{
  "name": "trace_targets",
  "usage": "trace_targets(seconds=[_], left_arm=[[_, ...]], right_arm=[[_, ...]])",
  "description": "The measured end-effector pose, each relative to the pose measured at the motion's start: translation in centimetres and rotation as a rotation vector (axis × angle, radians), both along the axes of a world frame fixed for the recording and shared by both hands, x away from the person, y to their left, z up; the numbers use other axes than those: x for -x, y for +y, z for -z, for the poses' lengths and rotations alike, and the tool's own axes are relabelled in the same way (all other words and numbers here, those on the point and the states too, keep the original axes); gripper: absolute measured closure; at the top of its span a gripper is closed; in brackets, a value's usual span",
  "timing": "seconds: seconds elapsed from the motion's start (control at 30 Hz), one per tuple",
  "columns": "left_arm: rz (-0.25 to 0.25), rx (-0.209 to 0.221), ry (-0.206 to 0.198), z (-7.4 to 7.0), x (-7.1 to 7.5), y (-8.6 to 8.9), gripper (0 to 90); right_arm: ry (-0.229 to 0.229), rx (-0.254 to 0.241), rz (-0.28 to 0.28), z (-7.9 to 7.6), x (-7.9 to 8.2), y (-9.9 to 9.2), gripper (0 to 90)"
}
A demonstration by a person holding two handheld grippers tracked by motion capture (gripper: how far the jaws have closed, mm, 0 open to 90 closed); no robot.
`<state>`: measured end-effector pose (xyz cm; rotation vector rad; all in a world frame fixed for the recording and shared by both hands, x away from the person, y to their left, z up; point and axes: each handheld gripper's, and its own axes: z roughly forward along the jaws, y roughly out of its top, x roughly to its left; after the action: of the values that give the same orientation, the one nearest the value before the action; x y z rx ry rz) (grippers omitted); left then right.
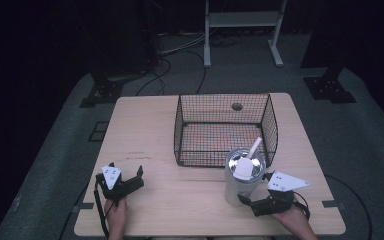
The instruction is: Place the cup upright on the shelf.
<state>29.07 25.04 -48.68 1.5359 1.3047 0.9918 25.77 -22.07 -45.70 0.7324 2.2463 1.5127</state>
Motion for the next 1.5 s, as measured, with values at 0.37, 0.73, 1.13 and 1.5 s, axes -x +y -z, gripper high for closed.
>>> trace_targets(seconds=[0.37,0.73,1.13,1.5], left_arm=[[0.001,-0.002,-0.002,0.0,0.0,0.0,0.0],[0.002,-0.002,-0.005,0.0,0.0,-0.1,0.0],[0.004,-0.003,-0.001,0.0,0.0,0.0,0.0],[0.007,0.004,0.001,0.0,0.0,0.0,0.0]], right_arm=[[-0.026,-0.054,-0.015,0.1,-0.9,1.0,7.5],[-0.043,-0.089,-0.005,0.2,-1.1,1.6,7.7],[-0.056,-0.095,-0.002,0.2,-1.1,1.6,9.0],[-0.067,-0.116,0.0,0.0,-0.8,1.5,9.2]])
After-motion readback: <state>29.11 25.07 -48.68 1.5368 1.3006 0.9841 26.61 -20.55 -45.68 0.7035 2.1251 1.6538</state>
